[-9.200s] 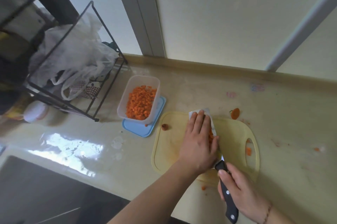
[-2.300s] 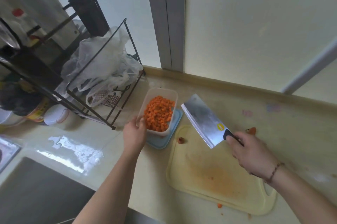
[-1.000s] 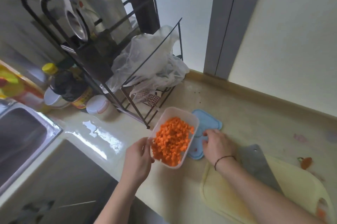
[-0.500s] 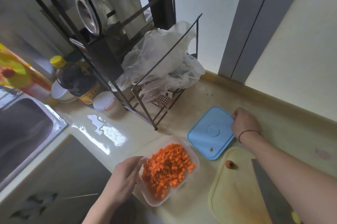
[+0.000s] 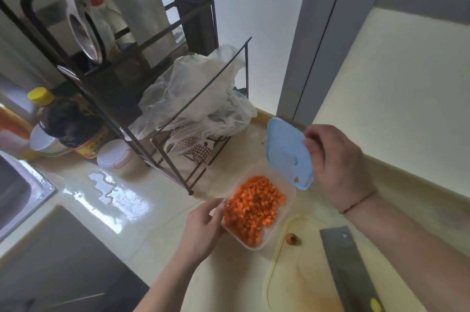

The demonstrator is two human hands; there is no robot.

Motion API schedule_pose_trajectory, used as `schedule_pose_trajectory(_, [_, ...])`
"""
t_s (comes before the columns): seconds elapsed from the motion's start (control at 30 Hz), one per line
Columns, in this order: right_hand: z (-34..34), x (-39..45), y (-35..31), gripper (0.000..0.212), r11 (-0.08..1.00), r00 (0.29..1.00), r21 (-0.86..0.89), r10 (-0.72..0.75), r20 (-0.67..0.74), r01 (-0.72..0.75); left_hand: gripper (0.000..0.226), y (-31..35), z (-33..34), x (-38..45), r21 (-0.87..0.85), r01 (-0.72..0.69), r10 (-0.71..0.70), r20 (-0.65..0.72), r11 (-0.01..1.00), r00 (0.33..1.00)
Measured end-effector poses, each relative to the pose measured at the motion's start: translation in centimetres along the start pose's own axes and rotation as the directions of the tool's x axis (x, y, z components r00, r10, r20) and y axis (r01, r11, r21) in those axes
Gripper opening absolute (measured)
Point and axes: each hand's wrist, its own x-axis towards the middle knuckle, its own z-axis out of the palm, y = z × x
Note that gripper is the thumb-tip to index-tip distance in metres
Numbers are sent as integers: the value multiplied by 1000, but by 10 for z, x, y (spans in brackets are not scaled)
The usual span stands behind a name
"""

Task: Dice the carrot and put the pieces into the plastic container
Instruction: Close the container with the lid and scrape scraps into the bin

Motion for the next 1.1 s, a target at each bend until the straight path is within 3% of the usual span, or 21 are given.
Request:
schedule_pose_trajectory(0.1, [10, -43, -23, 16, 944, 954, -141, -295, 51, 299, 31, 4, 7, 3, -127, 47, -51, -32, 991, 998])
schedule_pose_trajectory(0.2, [33, -89, -29, 2, 871, 891, -203, -416, 184, 448, 45, 4, 8, 6, -221, 102, -115, -48, 970, 992])
schedule_pose_trajectory(0.27, [48, -113, -31, 8, 870, 877, -185, -409, 251, 458, 48, 4, 7, 5, -265, 125, -138, -33, 956, 990])
schedule_pose_trajectory(0.4, [67, -134, -36, 15, 894, 896, -162, -376, 238, 418, 36, 2, 8, 0, -333, 128, -146, -29, 934, 989])
schedule_pose_trajectory(0.5, [75, -141, -40, 13, 904, 897, -141, -360, 258, 403, 18, -1, 12, -1, -332, 124, -146, -43, 935, 988])
schedule_pose_trajectory(0.6, [66, -139, -42, 7, 926, 908, -81, -340, 245, 368, 15, -6, 14, -2, -318, 119, -152, -79, 941, 985])
schedule_pose_trajectory(0.67, [55, -124, -33, 12, 970, 961, -41, -233, 149, 242, 20, -7, 16, -10, -294, 94, -154, -186, 951, 970])
schedule_pose_trajectory(0.73, [51, -96, -10, 23, 992, 991, 1, 126, 48, -126, 44, -10, 26, -26, -217, 122, -189, -316, 968, 930])
schedule_pose_trajectory(0.8, [57, -69, 27, 29, 859, 852, 26, 502, 150, -511, 67, -10, 45, -47, -237, 208, -276, -308, 949, 910])
schedule_pose_trajectory(0.83, [62, -61, 42, 28, 781, 756, 11, 601, 259, -625, 76, -9, 56, -55, -288, 237, -314, -259, 928, 913])
schedule_pose_trajectory(0.87, [67, -58, 53, 25, 728, 676, -2, 638, 368, -686, 80, -8, 65, -60, -343, 257, -342, -215, 903, 915])
schedule_pose_trajectory(0.9, [71, -58, 59, 22, 716, 644, -4, 629, 436, -698, 77, -7, 72, -63, -396, 265, -359, -187, 879, 914])
schedule_pose_trajectory(1.0, [77, -66, 64, 20, 727, 650, 11, 606, 459, -686, 66, -3, 81, -66, -454, 244, -359, -187, 857, 914])
schedule_pose_trajectory(1.1, [85, -72, 66, 21, 617, 603, 130, 667, 438, -776, 65, -2, 83, -67, -457, 217, -341, -208, 863, 917])
